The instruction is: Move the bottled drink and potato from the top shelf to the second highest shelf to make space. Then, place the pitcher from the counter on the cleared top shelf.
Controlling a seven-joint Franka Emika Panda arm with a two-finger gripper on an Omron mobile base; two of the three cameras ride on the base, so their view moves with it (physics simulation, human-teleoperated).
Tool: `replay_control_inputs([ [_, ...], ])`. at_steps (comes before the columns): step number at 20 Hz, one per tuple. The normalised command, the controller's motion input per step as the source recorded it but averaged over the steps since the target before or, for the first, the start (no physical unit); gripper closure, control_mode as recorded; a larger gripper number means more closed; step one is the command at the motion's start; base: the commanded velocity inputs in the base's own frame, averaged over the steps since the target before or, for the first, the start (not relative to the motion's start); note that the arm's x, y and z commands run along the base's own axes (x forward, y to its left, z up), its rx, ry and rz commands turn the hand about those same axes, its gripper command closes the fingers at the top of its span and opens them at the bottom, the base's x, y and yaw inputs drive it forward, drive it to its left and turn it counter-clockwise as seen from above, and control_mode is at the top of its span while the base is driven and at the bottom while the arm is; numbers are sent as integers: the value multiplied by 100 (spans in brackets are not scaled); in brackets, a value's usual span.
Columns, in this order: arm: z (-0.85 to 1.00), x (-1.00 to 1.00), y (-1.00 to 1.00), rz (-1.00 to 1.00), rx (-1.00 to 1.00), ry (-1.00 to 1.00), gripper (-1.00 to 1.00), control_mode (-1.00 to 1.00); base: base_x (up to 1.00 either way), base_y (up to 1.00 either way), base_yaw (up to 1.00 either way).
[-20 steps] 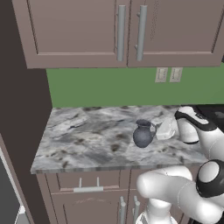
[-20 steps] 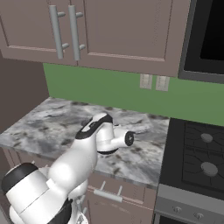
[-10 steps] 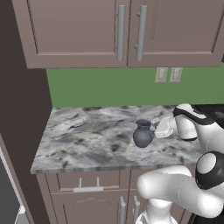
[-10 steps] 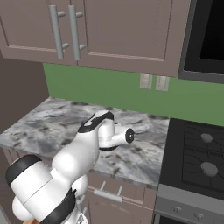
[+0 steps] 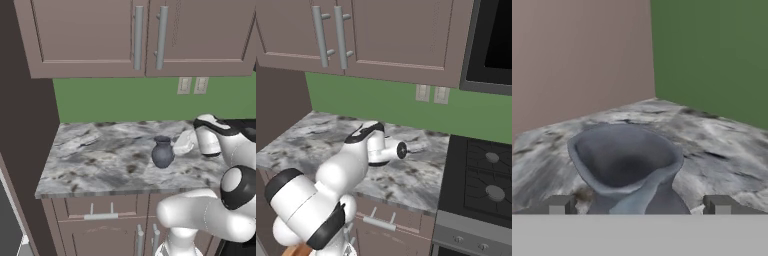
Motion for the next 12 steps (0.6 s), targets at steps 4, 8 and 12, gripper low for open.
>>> replay_control_inputs([
  [4,0,18,0,0,0,0,-100,-100,0,0,0],
  [8,-5,4,2,3,0,0,100,-100,0,0,0],
  [12,-7,0,6,8,0,0,100,-100,0,0,0],
])
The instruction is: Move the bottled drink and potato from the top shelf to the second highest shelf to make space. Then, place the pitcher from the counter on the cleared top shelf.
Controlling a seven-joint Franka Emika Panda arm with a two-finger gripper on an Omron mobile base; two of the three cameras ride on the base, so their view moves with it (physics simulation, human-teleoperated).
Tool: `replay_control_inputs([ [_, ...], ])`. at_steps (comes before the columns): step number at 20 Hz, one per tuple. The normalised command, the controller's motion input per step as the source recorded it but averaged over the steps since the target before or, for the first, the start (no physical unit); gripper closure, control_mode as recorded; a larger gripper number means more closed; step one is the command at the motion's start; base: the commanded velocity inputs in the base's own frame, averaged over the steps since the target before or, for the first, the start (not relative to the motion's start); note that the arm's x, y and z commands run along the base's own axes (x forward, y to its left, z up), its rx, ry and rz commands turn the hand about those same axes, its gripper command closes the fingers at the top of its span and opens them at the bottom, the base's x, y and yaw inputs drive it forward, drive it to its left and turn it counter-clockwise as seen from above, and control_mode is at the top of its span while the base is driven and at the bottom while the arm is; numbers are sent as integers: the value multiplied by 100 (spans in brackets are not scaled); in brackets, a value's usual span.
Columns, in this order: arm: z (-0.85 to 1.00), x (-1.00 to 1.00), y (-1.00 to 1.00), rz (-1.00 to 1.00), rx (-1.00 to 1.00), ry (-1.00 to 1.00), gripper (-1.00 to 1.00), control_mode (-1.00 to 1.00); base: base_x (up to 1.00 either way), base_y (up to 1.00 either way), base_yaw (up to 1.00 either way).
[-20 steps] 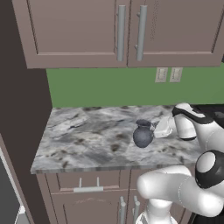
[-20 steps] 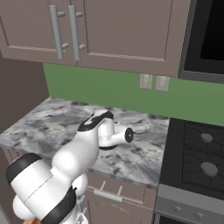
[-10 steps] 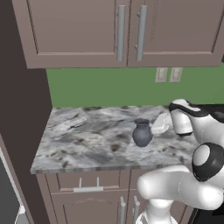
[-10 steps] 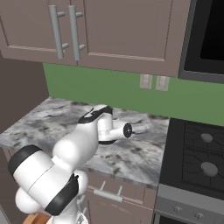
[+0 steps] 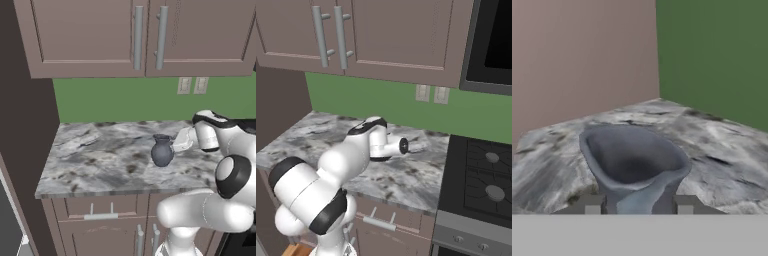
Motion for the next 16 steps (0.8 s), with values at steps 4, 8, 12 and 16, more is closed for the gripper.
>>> replay_control_inputs([
  [4,0,0,1,4,0,1,100,-100,0,0,0],
  [8,0,-2,0,0,0,0,100,-100,0,0,0],
  [12,11,-46,41,-4,-6,0,100,-100,0,0,0],
  [16,43,-68,51,-19,-12,0,100,-100,0,0,0],
])
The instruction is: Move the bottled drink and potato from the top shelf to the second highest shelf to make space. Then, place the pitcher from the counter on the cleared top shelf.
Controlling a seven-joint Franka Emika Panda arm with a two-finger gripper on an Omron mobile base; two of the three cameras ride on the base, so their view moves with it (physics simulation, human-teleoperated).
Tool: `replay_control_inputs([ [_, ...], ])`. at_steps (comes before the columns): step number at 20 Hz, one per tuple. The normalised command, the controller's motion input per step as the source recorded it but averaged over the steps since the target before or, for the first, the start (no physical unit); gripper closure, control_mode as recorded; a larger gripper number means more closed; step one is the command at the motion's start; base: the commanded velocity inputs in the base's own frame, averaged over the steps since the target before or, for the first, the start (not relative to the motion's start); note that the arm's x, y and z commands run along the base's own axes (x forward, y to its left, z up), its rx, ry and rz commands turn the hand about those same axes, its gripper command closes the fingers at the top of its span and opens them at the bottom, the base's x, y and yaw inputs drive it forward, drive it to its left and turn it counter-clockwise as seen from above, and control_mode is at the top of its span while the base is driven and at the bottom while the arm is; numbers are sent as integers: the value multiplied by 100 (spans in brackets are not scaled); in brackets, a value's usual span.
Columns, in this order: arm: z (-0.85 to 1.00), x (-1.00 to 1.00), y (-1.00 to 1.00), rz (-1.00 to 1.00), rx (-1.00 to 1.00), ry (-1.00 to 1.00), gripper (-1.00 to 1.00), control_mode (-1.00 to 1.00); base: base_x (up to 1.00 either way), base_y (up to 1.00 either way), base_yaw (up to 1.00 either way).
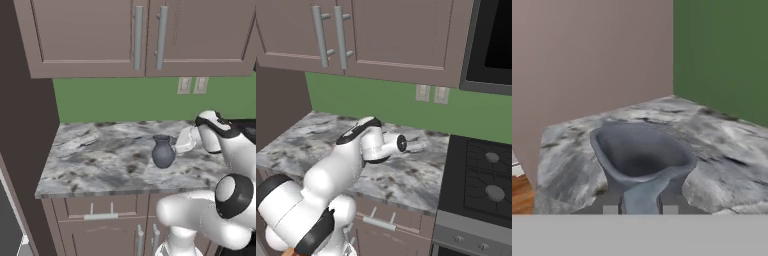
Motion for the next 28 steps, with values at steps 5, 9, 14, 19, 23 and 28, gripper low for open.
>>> replay_control_inputs([
  [5,85,-68,45,-34,-24,0,100,-100,0,0,0],
  [9,74,-86,29,-49,-18,0,100,-100,0,0,0],
  [14,68,-88,23,-49,-8,0,100,-100,0,0,0],
  [19,74,-95,1,-39,0,-1,100,-100,0,0,0],
  [23,82,-66,0,-31,0,0,100,-100,0,0,0],
  [28,8,-50,0,-10,0,-12,100,-100,0,0,0],
])
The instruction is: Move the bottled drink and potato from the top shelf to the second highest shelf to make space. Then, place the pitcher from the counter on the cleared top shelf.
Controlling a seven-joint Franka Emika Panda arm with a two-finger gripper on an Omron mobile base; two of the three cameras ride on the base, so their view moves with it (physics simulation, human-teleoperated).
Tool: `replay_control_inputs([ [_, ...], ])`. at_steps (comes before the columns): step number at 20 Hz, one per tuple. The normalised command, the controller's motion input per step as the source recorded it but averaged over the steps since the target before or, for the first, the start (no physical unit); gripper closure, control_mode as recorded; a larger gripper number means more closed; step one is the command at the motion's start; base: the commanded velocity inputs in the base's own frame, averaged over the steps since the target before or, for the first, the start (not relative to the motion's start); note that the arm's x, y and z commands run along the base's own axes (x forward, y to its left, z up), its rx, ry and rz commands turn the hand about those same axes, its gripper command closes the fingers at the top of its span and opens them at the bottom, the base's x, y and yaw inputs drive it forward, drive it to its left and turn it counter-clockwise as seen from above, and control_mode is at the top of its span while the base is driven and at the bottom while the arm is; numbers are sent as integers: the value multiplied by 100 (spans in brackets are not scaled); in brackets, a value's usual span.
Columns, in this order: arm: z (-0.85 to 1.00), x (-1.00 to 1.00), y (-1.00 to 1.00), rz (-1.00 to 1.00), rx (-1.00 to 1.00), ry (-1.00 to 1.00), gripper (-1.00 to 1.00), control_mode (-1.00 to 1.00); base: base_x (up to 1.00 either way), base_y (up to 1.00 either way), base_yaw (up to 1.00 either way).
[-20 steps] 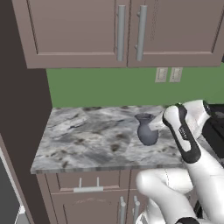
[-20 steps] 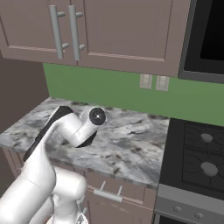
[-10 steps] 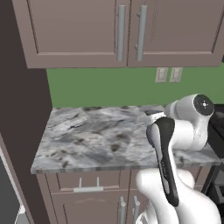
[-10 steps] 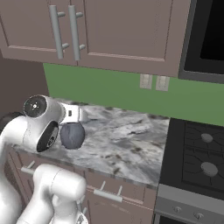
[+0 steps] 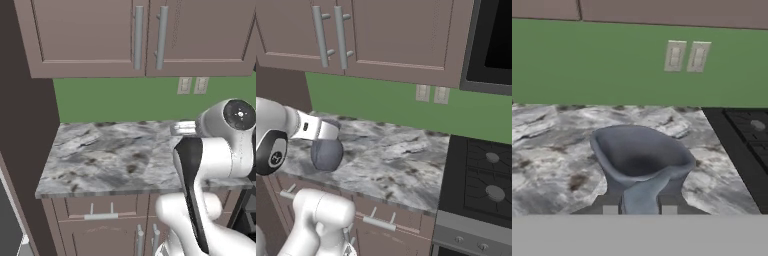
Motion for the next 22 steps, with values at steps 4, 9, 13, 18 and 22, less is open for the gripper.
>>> replay_control_inputs([
  [4,0,-15,-1,2,0,-16,100,-100,0,0,0],
  [9,0,-8,-11,10,0,-13,100,-100,0,0,0],
  [13,0,0,0,4,0,0,100,-100,0,0,0],
  [18,0,0,0,0,0,0,100,100,0,0,0],
  [22,0,0,0,0,0,0,100,100,-54,0,17],
])
